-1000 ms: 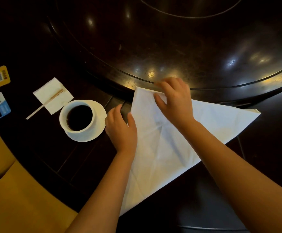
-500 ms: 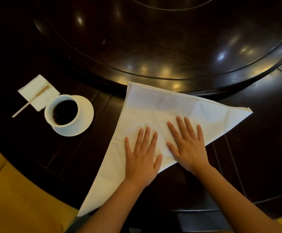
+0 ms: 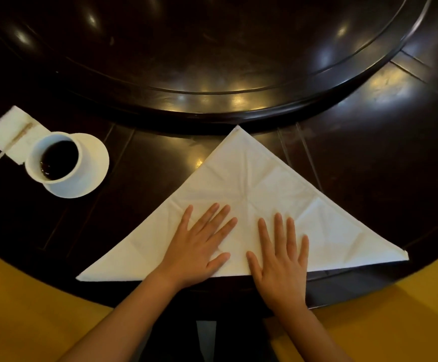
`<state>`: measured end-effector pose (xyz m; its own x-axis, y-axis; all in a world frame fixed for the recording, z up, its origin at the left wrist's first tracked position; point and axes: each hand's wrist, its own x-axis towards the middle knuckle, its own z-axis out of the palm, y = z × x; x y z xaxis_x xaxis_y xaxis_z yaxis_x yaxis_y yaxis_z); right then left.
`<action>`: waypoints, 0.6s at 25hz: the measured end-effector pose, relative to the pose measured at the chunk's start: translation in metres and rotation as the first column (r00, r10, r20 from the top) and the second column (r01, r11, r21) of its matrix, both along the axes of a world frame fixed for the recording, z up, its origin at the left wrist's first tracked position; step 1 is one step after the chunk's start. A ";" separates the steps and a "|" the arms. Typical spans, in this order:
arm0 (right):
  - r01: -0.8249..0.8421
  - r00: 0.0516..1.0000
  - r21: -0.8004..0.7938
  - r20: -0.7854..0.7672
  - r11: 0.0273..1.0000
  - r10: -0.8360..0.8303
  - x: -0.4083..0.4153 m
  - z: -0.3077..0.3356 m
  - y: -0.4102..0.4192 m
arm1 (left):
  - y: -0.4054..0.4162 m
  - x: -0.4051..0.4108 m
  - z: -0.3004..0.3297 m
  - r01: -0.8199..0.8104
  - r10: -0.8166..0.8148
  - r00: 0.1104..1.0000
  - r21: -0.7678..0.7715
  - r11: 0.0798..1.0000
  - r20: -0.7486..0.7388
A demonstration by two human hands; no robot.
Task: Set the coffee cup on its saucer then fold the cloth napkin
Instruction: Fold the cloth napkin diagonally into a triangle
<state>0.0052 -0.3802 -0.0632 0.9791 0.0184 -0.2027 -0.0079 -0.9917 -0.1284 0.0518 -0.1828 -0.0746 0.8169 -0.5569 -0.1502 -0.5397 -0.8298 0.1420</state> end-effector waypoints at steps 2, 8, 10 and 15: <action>0.012 1.000 0.010 0.007 1.000 -0.013 -0.002 0.000 0.000 | -0.011 -0.009 0.005 -0.102 0.101 0.995 -0.034 0.994 -0.015; -0.089 0.995 0.015 0.041 0.996 0.088 0.004 -0.001 0.011 | -0.052 -0.017 0.008 -0.296 0.297 0.955 0.046 0.954 -0.022; -0.132 0.991 0.018 0.035 0.991 0.131 0.010 -0.002 0.007 | -0.052 -0.013 0.004 -0.318 0.319 0.947 0.066 0.946 -0.018; -0.126 0.992 -0.019 0.028 0.992 0.126 0.022 -0.002 -0.063 | -0.053 -0.012 0.007 -0.332 0.333 0.943 0.056 0.942 -0.010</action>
